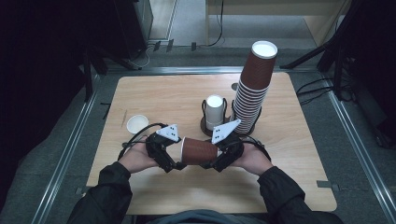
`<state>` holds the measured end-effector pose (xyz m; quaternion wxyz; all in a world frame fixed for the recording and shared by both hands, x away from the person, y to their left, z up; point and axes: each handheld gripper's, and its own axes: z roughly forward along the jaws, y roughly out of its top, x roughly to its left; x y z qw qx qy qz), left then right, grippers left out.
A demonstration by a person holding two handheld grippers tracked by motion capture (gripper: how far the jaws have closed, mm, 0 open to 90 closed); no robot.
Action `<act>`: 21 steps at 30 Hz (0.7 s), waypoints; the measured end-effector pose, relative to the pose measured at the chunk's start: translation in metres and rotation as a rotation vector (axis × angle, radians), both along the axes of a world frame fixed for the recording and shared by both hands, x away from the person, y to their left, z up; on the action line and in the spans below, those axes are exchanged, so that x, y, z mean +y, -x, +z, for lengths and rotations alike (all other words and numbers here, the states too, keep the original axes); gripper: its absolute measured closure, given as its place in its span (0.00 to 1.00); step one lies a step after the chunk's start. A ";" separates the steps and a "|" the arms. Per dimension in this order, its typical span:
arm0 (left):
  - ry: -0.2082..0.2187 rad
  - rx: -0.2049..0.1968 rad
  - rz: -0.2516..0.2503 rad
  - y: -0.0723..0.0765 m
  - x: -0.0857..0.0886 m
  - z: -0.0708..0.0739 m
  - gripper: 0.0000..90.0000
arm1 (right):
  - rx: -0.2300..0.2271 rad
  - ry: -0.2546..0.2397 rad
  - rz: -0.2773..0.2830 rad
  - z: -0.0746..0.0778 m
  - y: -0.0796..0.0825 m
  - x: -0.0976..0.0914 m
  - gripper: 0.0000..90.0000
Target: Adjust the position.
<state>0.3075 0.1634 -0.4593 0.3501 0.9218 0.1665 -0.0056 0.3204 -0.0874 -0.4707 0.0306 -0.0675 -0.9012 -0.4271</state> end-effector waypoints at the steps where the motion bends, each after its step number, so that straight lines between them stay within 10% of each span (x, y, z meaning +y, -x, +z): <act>1: 0.024 0.006 0.006 0.000 0.001 0.001 0.00 | 0.001 -0.005 0.001 0.000 0.000 -0.001 0.22; 21: 0.175 0.052 -0.021 0.001 -0.010 0.003 0.00 | 0.012 -0.122 0.035 0.007 0.003 -0.004 0.22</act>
